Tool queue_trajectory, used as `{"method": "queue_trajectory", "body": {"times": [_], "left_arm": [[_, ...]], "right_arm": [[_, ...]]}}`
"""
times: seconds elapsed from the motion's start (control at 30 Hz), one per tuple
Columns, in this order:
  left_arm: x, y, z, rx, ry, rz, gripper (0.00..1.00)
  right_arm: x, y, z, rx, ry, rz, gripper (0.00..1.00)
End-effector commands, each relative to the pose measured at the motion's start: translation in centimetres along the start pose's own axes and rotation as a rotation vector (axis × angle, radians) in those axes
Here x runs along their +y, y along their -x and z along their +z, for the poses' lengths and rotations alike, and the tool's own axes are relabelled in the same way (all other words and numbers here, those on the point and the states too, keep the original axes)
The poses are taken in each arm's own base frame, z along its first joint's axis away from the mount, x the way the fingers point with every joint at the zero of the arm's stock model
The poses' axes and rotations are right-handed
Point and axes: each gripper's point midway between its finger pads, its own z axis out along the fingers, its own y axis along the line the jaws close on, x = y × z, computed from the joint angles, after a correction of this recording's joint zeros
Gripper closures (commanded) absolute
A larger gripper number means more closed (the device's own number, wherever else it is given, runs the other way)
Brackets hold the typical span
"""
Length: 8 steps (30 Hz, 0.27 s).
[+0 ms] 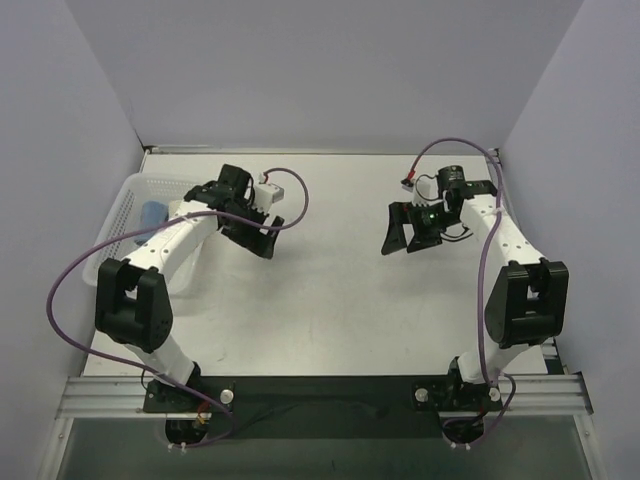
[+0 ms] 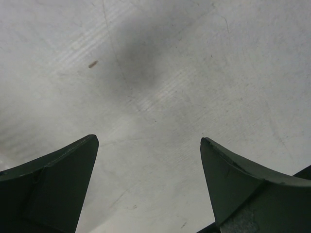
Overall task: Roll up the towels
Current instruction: Place the rolled towel into the container
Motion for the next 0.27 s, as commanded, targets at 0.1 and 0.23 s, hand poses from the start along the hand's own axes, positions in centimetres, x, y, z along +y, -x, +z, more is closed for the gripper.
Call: {"method": "queue_trajectory", "body": {"times": [0.1,0.23], "left_arm": [[-0.9,0.0,0.0,-0.100,0.008,-0.072,0.03],[-0.1,0.8,-1.6,-0.159,0.033,-0.074,0.03]], "right_arm": [[0.0,-2.8,0.7,0.023,-0.023,0.006,0.00],[0.1,-2.6,0.5,0.012,-0.028,-0.014,0.00]]}}
